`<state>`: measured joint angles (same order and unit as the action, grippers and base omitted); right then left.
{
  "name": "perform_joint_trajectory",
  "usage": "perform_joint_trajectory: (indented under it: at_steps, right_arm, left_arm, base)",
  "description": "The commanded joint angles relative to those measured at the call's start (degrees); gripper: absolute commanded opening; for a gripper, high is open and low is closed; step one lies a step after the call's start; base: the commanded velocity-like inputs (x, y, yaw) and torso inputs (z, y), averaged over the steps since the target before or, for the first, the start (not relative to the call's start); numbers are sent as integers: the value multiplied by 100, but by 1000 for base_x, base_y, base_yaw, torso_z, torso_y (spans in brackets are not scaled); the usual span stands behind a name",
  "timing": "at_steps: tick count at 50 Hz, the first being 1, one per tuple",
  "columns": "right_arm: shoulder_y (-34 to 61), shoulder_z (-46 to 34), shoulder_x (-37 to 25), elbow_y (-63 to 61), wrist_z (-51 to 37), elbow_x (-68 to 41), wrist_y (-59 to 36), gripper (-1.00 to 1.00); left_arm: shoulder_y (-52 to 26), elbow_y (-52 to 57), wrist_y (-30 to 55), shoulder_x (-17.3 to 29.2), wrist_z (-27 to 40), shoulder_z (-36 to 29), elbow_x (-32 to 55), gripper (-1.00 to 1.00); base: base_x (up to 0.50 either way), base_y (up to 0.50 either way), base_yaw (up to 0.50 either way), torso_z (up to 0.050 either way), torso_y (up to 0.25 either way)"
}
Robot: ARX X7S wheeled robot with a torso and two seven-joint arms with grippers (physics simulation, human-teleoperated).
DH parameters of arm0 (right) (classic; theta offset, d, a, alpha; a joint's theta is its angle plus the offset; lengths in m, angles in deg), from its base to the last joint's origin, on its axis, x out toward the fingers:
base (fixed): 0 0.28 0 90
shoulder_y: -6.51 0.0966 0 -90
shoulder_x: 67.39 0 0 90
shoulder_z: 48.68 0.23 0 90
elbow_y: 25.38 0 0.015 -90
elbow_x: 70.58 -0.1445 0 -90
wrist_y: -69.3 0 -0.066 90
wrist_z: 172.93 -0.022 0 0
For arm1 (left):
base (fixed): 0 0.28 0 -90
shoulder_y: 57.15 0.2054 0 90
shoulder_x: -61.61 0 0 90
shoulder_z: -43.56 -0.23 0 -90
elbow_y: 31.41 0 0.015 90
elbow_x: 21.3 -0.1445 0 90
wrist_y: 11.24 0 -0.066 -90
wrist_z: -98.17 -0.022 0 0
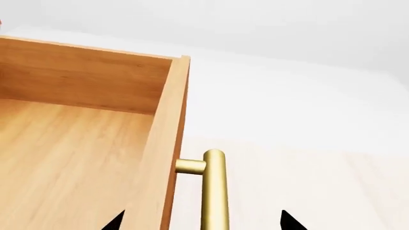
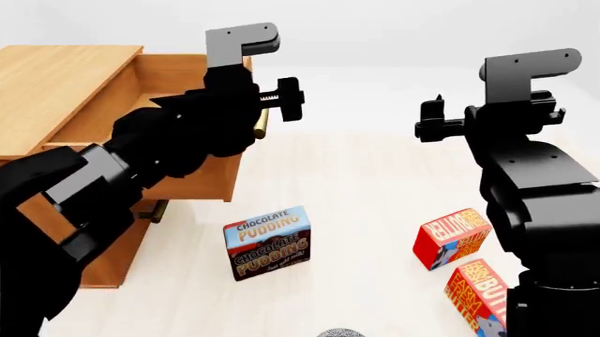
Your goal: Put the bowl in the top drawer of the cabinet.
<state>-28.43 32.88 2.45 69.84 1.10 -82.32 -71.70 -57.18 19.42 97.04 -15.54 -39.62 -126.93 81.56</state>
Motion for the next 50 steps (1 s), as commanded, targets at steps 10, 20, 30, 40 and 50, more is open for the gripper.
perform_joint_trajectory:
  at_steps: [10, 20, 30, 40, 50]
  right_arm:
    - [-94, 73, -170, 33, 62, -51, 85, 100]
    - [-66, 7, -179, 45, 59, -32, 56, 100]
    - [-42, -42, -167, 27, 39, -25, 29, 100]
    - [-66, -53, -152, 11, 30, -43, 40, 100]
    - [-148, -21, -135, -12, 12, -75, 91, 100]
  left_arm:
    - [-337, 3719, -643, 180, 923, 228, -2, 100]
    - [-723, 4097, -828, 475, 1534, 122, -976, 100]
    - [-917, 4759, -978, 687, 2118, 36, -1815, 100]
    - [-825, 5735, -975, 825, 2524, -53, -2012, 100]
    - [-522, 6908, -982, 1006, 2725, -238, -2074, 100]
  base:
    - [-3, -3, -5, 0, 0]
    - [-1, -2, -3, 0, 1]
    - [0, 0, 0, 0, 0]
    - [0, 0, 0, 0, 0]
    - [0, 0, 0, 0, 0]
